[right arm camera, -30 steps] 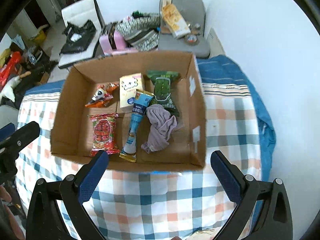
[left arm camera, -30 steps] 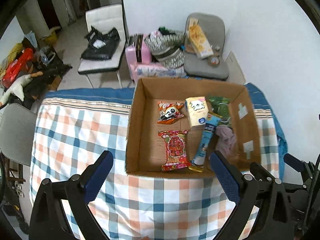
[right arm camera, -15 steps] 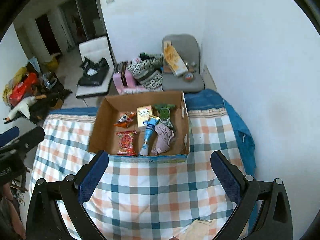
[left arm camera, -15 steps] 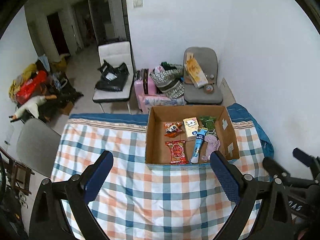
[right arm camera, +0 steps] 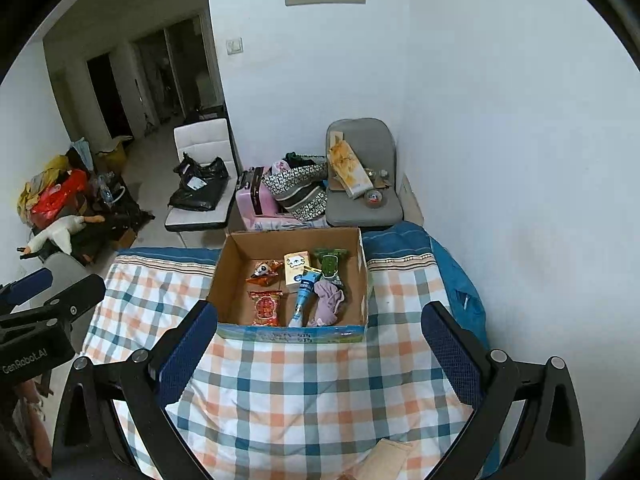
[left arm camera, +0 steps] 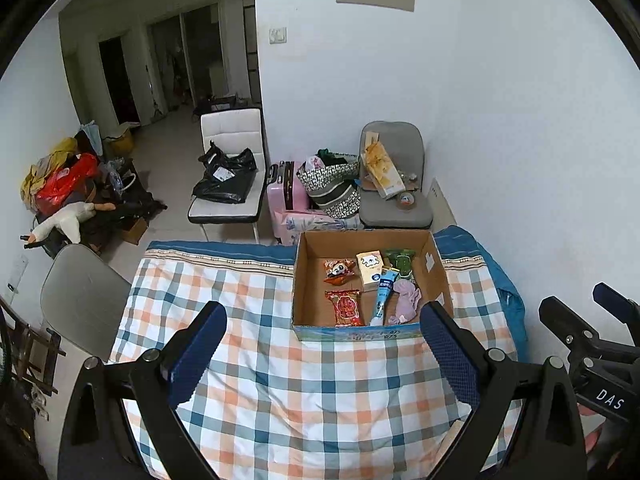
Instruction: Organize soft objects
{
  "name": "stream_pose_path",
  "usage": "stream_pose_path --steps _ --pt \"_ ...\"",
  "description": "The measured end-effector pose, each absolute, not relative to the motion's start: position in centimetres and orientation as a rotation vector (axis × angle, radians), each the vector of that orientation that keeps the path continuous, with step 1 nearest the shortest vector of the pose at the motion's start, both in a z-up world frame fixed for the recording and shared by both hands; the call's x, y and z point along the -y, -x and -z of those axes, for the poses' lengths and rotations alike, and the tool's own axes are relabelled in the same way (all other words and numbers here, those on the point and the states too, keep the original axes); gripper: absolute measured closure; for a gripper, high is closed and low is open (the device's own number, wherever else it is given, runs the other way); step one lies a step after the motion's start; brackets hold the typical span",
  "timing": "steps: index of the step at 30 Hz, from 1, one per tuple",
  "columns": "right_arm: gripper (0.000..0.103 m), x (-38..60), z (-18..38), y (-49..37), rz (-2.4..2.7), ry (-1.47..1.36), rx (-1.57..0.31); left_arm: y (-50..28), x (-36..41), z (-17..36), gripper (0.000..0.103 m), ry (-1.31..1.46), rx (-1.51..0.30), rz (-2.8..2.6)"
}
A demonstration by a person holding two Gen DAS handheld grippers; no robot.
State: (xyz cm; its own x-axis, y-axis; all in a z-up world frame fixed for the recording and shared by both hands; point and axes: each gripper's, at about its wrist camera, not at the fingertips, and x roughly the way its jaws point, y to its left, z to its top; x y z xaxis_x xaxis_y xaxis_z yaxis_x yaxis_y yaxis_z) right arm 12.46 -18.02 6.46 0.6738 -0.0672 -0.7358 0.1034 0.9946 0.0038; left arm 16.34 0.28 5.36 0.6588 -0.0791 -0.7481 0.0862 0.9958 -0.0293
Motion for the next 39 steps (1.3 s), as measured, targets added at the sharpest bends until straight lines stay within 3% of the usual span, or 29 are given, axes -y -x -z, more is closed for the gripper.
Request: stream_pose_path --steps 39 --pt "0.000 18.0 -7.0 -11.6 0.067 -0.035 -0.825 -14.4 0.2 -6.0 0.004 0.018 -0.824 0.030"
